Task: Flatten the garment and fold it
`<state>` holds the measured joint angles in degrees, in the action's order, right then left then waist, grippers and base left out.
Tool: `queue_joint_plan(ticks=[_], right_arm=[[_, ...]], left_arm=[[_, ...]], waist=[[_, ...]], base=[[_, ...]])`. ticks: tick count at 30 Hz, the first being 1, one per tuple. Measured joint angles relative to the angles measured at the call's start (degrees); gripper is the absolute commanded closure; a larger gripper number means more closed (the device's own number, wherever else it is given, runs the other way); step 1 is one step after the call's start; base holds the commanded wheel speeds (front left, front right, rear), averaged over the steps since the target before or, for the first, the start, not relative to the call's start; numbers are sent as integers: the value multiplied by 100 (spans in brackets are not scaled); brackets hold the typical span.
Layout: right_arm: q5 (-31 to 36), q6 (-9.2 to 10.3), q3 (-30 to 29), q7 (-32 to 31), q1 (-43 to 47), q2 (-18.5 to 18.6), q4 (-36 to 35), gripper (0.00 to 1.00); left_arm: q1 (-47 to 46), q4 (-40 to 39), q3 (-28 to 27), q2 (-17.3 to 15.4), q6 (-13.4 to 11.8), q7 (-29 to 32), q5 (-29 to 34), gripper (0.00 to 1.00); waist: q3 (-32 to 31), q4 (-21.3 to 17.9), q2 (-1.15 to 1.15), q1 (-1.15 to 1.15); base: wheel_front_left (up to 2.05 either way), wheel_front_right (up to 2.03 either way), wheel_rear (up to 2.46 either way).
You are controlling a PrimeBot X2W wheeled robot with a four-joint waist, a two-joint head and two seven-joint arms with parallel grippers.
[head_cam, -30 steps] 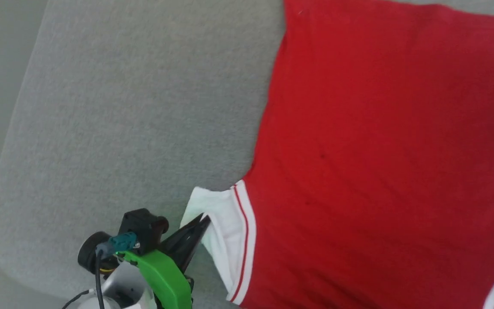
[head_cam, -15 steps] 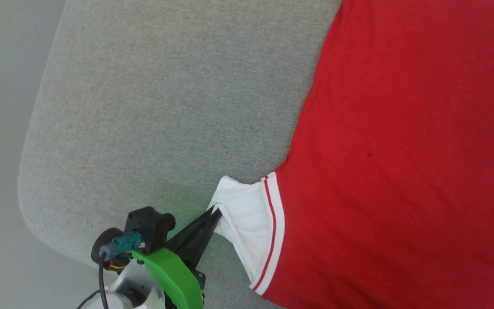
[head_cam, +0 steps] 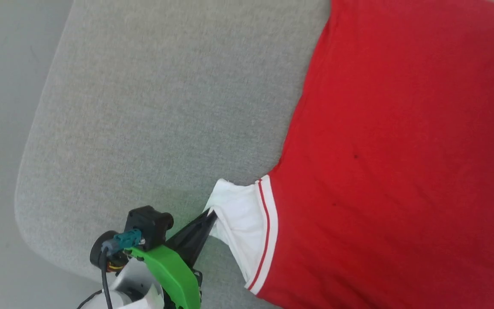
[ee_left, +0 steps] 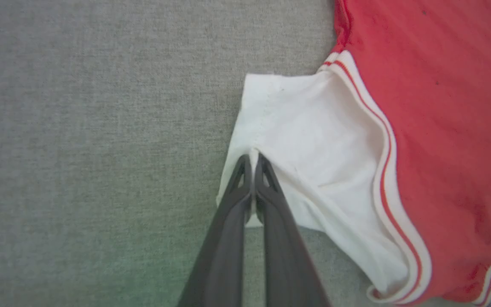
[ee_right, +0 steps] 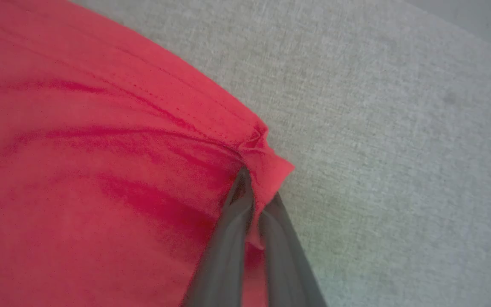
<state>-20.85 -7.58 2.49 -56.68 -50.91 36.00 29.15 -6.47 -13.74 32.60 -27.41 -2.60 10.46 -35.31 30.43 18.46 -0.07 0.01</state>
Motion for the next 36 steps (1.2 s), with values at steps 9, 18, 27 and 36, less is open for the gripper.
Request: queue_joint_plan(ticks=[9,18,27,36], right_arm=[[-286,0,322,283,1228,-109,-146,100],[-758,0,446,29,2998,83,-1104,100],[-758,0,-246,-300,4786,-15,-2264,100],[-736,0,-688,-567,5941,-530,-2839,100]], left_arm=[[152,171,-52,-122,-56,54,-188,100],[544,517,-81,-121,-153,-82,-316,100],[795,609,-152,-71,-264,-249,-511,100],[798,606,-157,-73,-301,-256,-511,100]], waist=[[-746,-448,0,0],[-1557,-1046,0,-1],[-2174,-1516,0,-1],[-2379,-1768,0,-1]], base=[[0,0,0],[0,0,0],[0,0,0],[0,0,0]])
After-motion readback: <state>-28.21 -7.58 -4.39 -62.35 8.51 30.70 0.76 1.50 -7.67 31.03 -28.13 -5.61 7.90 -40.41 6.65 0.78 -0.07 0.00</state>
